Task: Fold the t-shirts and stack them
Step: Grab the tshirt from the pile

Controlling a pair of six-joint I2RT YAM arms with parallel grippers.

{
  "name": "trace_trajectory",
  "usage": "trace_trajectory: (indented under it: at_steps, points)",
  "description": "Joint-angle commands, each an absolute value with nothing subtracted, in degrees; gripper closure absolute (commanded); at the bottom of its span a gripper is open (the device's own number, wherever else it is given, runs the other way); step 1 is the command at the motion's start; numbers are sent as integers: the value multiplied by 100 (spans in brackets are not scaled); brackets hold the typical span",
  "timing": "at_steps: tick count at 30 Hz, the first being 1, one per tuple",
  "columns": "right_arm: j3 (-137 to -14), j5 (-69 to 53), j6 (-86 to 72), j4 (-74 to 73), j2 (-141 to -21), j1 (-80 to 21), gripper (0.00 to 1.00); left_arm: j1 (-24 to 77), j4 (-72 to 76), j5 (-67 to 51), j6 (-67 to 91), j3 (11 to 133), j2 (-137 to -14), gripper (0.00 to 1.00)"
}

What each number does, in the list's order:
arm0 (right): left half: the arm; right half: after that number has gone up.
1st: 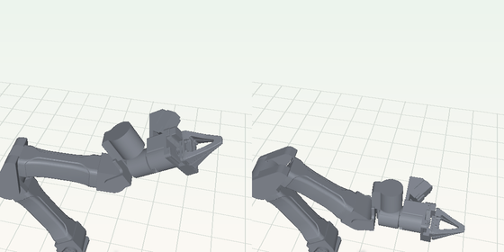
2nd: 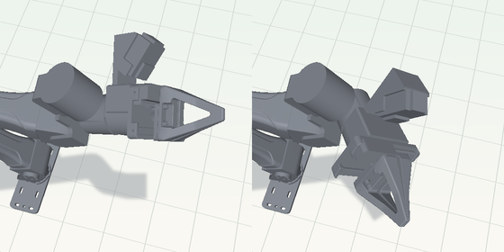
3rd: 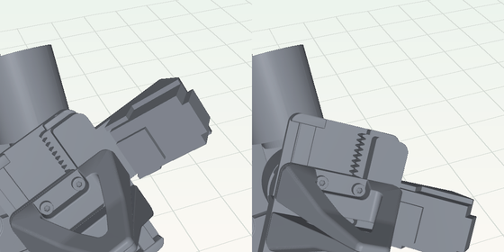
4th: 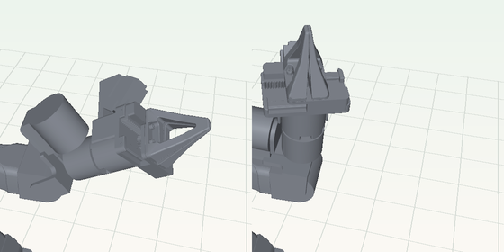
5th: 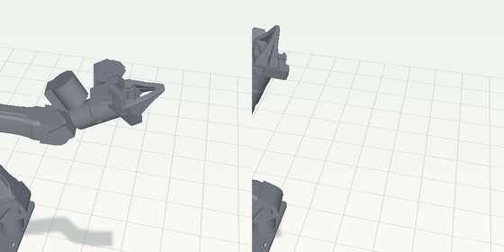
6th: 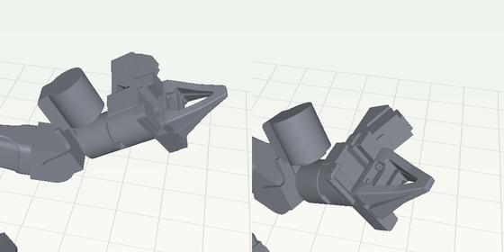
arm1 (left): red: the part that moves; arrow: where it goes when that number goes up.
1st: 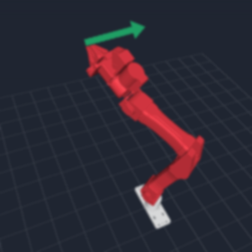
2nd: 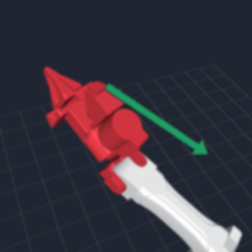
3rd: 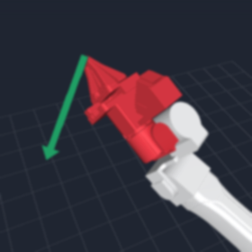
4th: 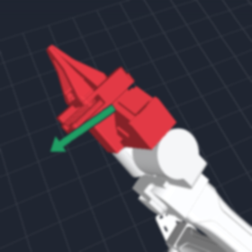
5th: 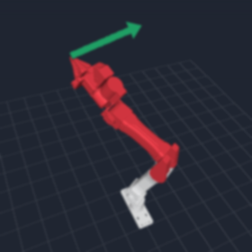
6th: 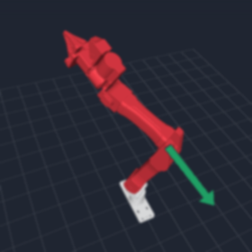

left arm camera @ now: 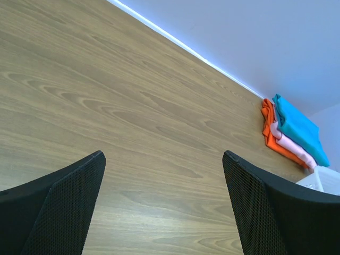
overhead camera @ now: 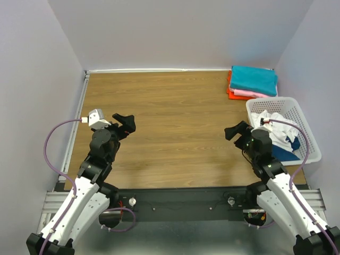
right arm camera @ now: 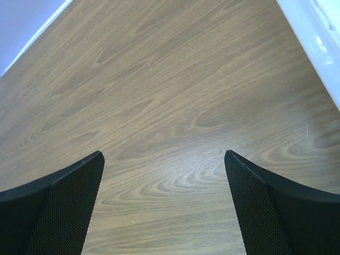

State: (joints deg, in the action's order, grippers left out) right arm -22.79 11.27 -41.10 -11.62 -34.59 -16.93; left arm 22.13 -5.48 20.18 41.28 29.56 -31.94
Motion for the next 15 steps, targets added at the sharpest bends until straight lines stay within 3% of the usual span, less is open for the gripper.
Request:
trace_trajectory:
  at_steps: [1, 6, 11, 15]
  points:
    - [-2610, 1617, -4166, -1099, -3533, -1731, 0, 2188, -483, 2136, 4157, 2900, -3199, 2]
    - [-3432, 1643, -3763, -563, -4331, -1731, 0, 2188, -229, 2179, 4148, 2760, -3313, 2]
    - [-4665, 2547, -3069, -624, -5729, -1644, 0, 2188, -281, 2294, 4104, 2821, -3410, 2]
    - [-5501, 2052, -3085, -1080, -6448, -542, 0, 2188, -413, 2400, 4122, 2822, -3349, 2]
